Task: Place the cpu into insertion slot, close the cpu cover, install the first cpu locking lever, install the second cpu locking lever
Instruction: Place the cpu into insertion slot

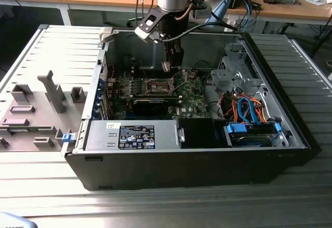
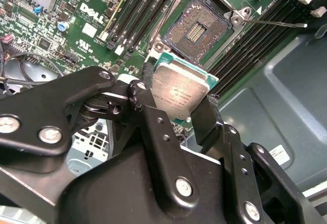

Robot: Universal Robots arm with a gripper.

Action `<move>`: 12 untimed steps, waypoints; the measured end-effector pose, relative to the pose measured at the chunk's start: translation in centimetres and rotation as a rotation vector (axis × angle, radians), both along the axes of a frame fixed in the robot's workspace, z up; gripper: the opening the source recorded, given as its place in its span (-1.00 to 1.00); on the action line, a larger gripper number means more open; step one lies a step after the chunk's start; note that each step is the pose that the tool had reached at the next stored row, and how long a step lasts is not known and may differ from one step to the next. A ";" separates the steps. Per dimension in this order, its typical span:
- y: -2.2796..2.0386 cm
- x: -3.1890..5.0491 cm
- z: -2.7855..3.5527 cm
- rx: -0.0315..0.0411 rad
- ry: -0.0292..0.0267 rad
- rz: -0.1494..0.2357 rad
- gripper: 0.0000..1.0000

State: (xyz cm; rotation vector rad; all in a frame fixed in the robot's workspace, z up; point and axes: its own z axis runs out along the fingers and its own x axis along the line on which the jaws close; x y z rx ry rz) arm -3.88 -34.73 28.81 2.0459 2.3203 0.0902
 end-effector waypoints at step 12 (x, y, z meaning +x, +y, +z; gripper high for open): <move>0.00 0.00 -0.02 0.0000 0.0001 -0.019 0.08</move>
